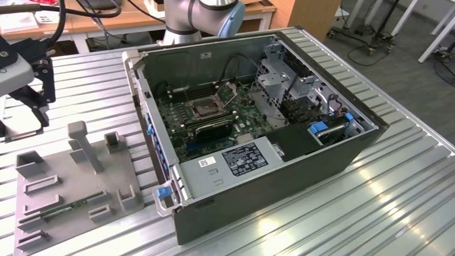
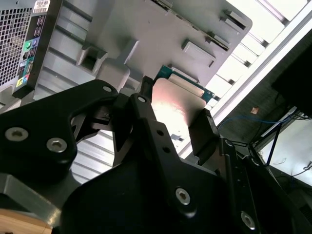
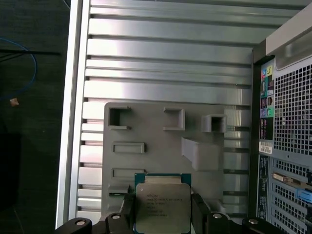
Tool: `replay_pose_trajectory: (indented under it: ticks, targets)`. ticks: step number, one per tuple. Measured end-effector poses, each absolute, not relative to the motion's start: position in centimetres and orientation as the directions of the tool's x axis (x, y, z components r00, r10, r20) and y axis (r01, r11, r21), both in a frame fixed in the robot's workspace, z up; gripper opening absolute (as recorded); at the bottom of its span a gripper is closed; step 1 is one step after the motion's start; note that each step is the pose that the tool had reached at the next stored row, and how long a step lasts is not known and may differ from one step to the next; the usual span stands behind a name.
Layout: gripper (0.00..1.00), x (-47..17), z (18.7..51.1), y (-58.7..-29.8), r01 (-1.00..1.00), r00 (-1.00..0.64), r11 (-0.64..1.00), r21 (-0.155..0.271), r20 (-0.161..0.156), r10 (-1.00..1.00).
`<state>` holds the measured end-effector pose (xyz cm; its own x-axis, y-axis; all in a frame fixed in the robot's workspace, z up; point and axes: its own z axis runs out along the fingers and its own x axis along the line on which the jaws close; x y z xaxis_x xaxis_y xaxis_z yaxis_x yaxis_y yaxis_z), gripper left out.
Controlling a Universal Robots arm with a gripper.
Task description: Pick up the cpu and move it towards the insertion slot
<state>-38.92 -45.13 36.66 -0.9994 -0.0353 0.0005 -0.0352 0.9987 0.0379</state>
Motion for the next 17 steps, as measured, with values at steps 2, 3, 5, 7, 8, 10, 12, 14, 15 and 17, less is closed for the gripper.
replay_pose_trajectory:
  ticks: [2, 3, 5, 7, 8, 10, 12, 14, 15, 17]
  targets:
    - [0.55, -38.6, 36.7, -45.1, -0.035, -0.999, 0.999, 0.038, 0.001, -0.035]
    - [0.55, -38.4, 36.7, -45.1, -0.035, -0.999, 0.999, 0.038, 0.0, -0.035]
    - [0.55, -38.1, 36.7, -45.1, -0.035, -0.999, 0.999, 0.038, 0.001, -0.035]
    - [0.55, -37.7, 36.7, -45.1, -0.035, -0.999, 0.999, 0.038, 0.0, -0.035]
    - [0.55, -37.5, 36.7, -45.1, -0.035, -0.999, 0.999, 0.038, 0.0, -0.035]
    - [0.55, -37.2, 36.7, -45.1, -0.035, -0.999, 0.999, 0.038, 0.0, -0.035]
    - [0.55, -36.9, 36.7, -45.1, -0.035, -0.999, 0.999, 0.038, 0.0, -0.035]
    - [0.55, -36.5, 36.7, -45.1, -0.035, -0.999, 0.999, 0.038, 0.0, -0.035]
    - [0.55, -36.4, 36.7, -45.1, -0.035, -0.999, 0.999, 0.038, 0.0, -0.035]
    - [0.55, -36.0, 36.7, -45.1, -0.035, -0.999, 0.999, 0.038, 0.0, -0.035]
